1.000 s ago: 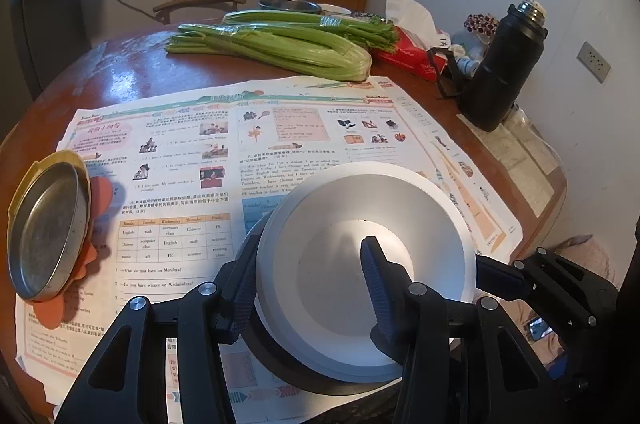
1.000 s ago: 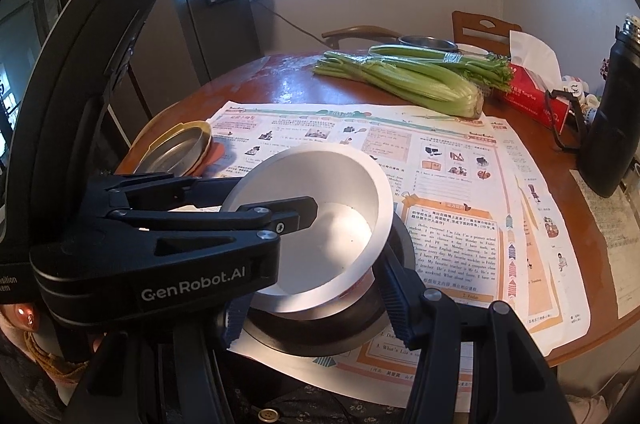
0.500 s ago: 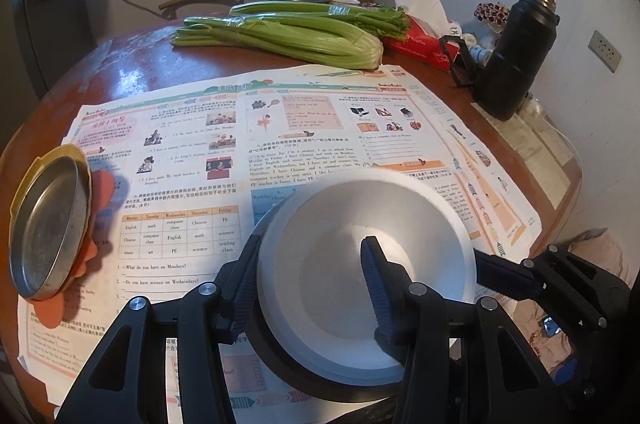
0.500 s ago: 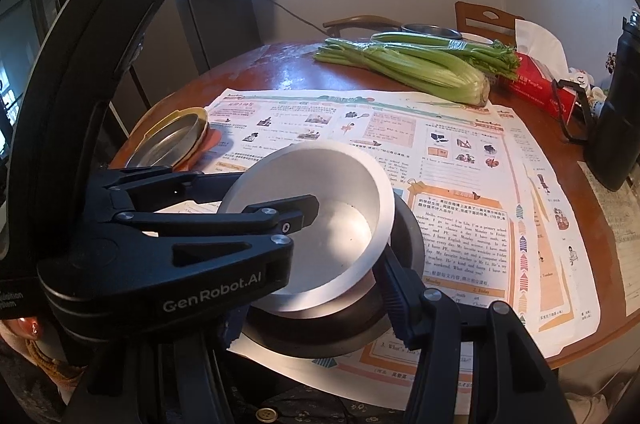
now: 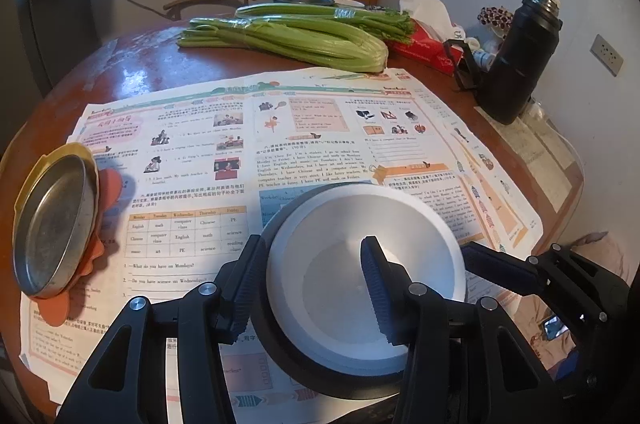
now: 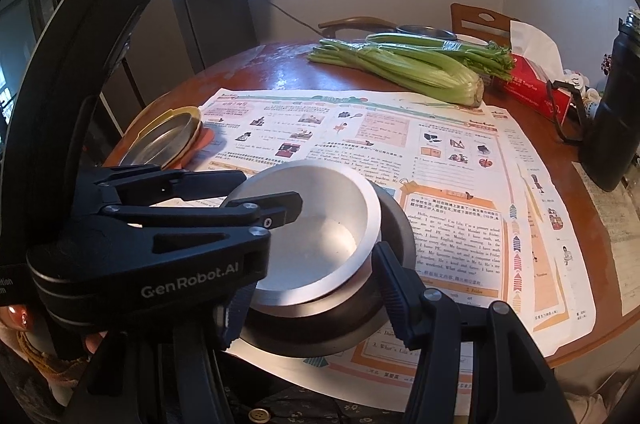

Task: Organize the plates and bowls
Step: 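Lower the second paper bowl into the stack and open the left gripper, then close the left gripper on the steel bowl rim holding the paper bowls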

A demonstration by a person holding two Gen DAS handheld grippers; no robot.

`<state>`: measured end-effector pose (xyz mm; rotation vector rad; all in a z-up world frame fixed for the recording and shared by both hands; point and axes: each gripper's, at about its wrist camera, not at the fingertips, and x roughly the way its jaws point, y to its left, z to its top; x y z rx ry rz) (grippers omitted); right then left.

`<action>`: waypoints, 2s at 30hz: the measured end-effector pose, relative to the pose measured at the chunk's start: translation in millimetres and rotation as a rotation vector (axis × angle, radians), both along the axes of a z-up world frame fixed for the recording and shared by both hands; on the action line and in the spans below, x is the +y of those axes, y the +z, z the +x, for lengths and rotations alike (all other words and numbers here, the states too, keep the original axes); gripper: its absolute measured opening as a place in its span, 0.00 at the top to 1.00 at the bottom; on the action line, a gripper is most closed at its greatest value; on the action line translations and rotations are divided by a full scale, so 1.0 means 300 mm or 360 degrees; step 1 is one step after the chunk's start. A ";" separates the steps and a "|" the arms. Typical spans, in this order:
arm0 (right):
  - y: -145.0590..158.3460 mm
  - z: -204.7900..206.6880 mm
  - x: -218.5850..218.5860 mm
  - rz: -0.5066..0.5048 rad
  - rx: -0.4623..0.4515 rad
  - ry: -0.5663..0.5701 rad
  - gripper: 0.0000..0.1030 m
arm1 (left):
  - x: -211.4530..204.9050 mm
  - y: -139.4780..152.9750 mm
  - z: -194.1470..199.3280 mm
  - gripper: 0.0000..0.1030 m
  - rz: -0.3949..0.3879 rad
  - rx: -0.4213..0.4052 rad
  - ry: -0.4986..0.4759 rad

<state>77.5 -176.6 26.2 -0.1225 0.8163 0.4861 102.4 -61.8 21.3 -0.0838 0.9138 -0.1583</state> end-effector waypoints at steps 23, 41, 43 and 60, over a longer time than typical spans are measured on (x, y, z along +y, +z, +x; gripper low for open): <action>0.057 0.017 -0.097 0.0071 -0.0061 -0.0154 0.43 | 0.087 0.040 -0.056 0.50 -0.0016 -0.0066 0.0114; -0.066 0.098 -0.141 0.0156 0.0179 -0.0186 0.43 | 0.064 -0.080 -0.003 0.49 -0.0081 0.0073 0.0067; -0.076 0.104 -0.143 0.0181 0.0198 -0.0179 0.43 | 0.064 -0.092 0.005 0.49 -0.0081 0.0086 0.0066; -0.105 0.094 -0.080 0.0087 0.0168 -0.0103 0.38 | 0.054 -0.167 0.042 0.49 -0.0164 0.0174 0.0025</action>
